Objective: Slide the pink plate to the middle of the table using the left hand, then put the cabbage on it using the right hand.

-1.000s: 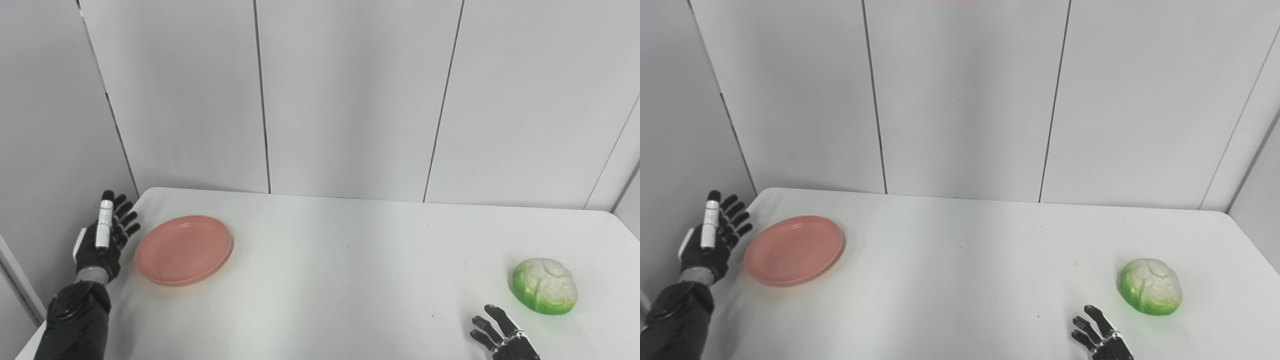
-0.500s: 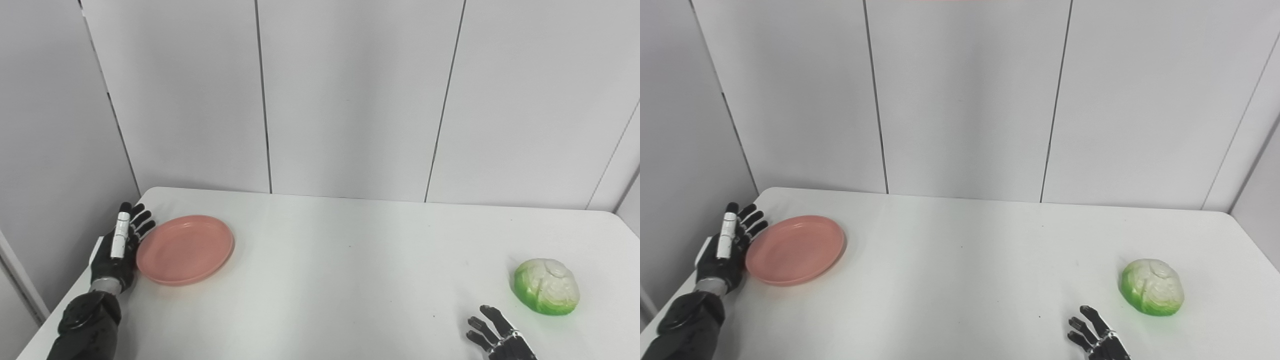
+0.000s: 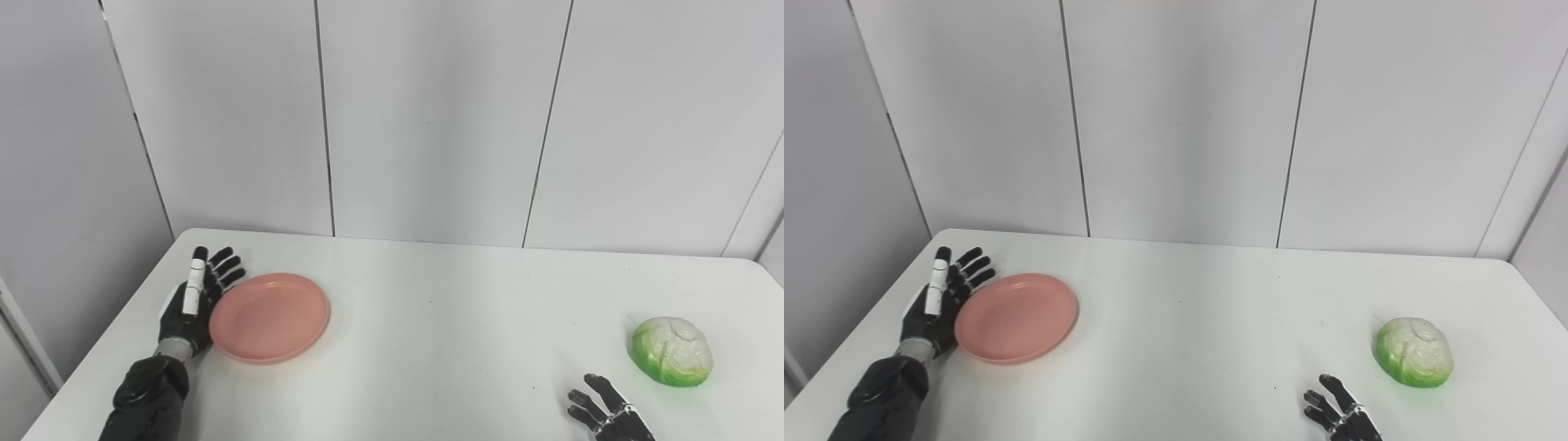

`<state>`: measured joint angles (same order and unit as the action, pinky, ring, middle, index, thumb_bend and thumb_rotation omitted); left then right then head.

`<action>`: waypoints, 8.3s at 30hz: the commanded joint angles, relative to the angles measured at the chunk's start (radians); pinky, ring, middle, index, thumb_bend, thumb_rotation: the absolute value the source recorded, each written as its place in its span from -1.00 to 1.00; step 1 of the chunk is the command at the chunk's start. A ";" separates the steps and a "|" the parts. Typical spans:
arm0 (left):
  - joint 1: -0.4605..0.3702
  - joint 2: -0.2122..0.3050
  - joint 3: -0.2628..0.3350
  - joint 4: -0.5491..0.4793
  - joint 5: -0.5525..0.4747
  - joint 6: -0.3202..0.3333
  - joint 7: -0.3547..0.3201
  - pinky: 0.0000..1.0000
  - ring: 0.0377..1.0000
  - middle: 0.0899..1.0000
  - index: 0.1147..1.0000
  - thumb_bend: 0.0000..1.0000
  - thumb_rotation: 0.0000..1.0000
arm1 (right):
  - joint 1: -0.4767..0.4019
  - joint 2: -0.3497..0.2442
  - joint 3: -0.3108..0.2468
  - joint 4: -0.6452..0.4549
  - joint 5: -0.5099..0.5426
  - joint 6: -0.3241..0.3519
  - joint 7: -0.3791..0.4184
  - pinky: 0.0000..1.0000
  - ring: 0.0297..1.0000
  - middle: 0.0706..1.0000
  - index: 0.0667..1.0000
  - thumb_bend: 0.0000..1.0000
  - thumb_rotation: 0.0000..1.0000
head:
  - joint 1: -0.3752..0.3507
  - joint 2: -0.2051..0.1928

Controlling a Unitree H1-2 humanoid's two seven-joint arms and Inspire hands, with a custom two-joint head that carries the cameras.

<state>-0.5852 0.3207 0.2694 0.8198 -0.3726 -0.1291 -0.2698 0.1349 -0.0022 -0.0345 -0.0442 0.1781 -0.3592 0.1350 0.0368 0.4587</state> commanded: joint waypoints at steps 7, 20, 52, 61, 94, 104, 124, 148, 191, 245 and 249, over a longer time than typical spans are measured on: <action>-0.017 -0.064 -0.009 -0.050 0.001 0.045 0.021 0.49 0.63 0.62 0.49 0.89 0.73 | 0.063 0.007 0.015 -0.044 -0.020 -0.001 -0.009 0.51 0.50 0.68 0.53 0.59 0.65 | -0.018 0.007; 0.050 -0.219 -0.058 -0.244 0.042 0.166 0.140 0.56 0.61 0.58 0.40 0.87 0.81 | 0.063 0.020 0.036 -0.058 -0.048 0.008 -0.034 0.44 0.47 0.60 0.47 0.61 0.58 | -0.064 0.022; 0.202 -0.479 -0.087 -0.534 0.039 0.299 0.321 0.91 0.76 0.70 0.35 0.92 0.83 | 0.028 0.145 0.195 -0.054 -0.286 0.035 -0.221 0.60 0.62 0.76 0.64 0.39 0.80 | -0.441 0.114; 0.207 -0.462 -0.082 -0.510 0.047 0.287 0.316 0.88 0.73 0.69 0.33 0.95 0.79 | -0.014 0.169 0.197 -0.005 -0.338 0.013 -0.262 0.56 0.60 0.76 0.65 0.38 0.78 | -0.521 0.135; 0.196 -0.425 -0.077 -0.443 0.044 0.258 0.271 0.84 0.74 0.67 0.41 0.93 0.79 | -0.371 -0.229 -0.078 -0.344 -0.726 0.421 -0.148 0.51 0.69 0.78 0.74 0.72 0.84 | -0.493 0.090; 0.179 -0.415 -0.063 -0.422 0.048 0.253 0.274 0.88 0.72 0.67 0.41 0.97 0.80 | -0.507 -0.462 -0.033 -0.271 -0.919 0.538 -0.005 0.54 0.77 0.79 0.73 0.93 0.72 | -0.486 0.094; 0.193 -0.422 -0.067 -0.425 0.038 0.247 0.264 0.79 0.73 0.66 0.44 0.92 0.80 | -0.805 -0.706 0.283 0.149 -1.029 0.677 0.571 0.60 0.92 0.88 0.64 1.00 -0.31 | -0.471 0.098; 0.208 -0.424 -0.064 -0.430 0.020 0.255 0.263 0.89 0.75 0.66 0.46 0.88 0.81 | -0.776 -0.679 0.326 0.307 -0.949 0.593 0.410 0.32 0.65 0.71 0.59 1.00 -0.54 | -0.455 0.117; 0.220 -0.469 -0.089 -0.448 0.050 0.274 0.300 0.80 0.71 0.63 0.47 0.82 0.84 | -0.838 -0.692 0.316 0.095 -0.683 0.408 0.435 -0.30 -0.18 -0.05 0.16 0.07 -1.00 | -0.335 0.138; 0.216 -0.582 -0.122 -0.268 0.100 0.073 0.342 0.72 0.64 0.60 0.44 0.69 0.78 | -0.935 -0.265 0.531 0.542 -0.925 0.169 0.068 -0.31 -0.21 -0.07 0.00 0.03 -1.00 | -0.013 0.079; 0.219 -0.590 -0.120 -0.267 0.097 0.073 0.347 0.69 0.63 0.56 0.36 0.68 0.76 | -0.928 -0.270 0.530 0.539 -0.917 0.159 0.055 -0.26 -0.12 -0.09 -0.07 0.04 -1.00 | -0.011 0.080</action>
<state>-0.4330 -0.2298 0.1389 0.5013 -0.2641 -0.1202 0.0388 -0.7833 -0.2686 0.4978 0.4953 -0.7377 -0.1855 0.1958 0.0245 0.5384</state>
